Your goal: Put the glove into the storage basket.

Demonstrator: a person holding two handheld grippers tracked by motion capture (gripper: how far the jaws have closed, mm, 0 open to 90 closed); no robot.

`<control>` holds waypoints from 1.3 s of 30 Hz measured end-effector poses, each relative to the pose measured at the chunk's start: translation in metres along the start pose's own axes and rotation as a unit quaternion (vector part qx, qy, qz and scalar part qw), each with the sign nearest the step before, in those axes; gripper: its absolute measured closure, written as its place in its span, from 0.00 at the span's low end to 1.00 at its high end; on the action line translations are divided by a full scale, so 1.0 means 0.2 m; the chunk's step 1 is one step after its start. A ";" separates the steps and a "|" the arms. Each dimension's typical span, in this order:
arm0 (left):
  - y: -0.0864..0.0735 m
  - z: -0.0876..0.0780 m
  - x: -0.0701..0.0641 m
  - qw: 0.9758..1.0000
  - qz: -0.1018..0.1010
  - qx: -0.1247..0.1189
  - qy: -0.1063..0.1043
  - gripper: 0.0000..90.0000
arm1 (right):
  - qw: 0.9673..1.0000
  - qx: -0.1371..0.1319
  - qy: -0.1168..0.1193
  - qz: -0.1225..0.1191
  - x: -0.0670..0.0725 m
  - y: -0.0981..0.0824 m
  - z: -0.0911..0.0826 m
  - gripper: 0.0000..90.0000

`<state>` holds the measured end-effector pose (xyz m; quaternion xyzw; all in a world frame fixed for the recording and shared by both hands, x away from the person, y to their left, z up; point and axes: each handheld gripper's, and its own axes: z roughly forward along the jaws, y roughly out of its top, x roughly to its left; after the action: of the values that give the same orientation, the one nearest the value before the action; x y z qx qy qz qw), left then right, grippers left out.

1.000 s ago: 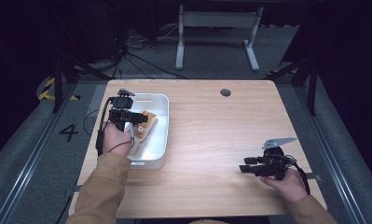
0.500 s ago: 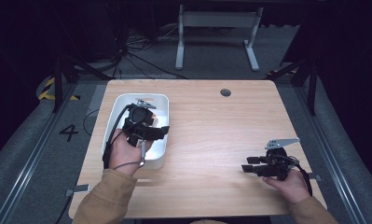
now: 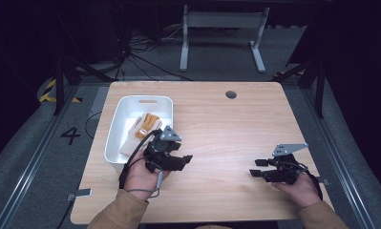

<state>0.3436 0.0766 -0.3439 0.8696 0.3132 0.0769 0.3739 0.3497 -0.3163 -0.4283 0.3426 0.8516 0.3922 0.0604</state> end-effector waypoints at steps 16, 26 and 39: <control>-0.17 0.27 -0.11 0.998 0.022 0.019 -0.051 0.51 | 1.000 0.009 -0.008 -0.016 -0.04 -0.04 0.02 0.54; -0.25 0.41 -0.13 0.998 0.027 0.034 -0.048 0.52 | 0.999 0.017 -0.011 -0.029 -0.04 -0.06 0.04 0.54; -0.28 0.52 -0.14 0.999 0.026 0.023 -0.041 0.53 | 0.998 0.019 -0.034 -0.055 -0.02 -0.08 0.08 0.55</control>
<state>0.3319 0.0271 -0.4542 0.8881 0.2770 0.0436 0.3641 0.3508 -0.3159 -0.4520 0.3096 0.8737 0.3604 0.1046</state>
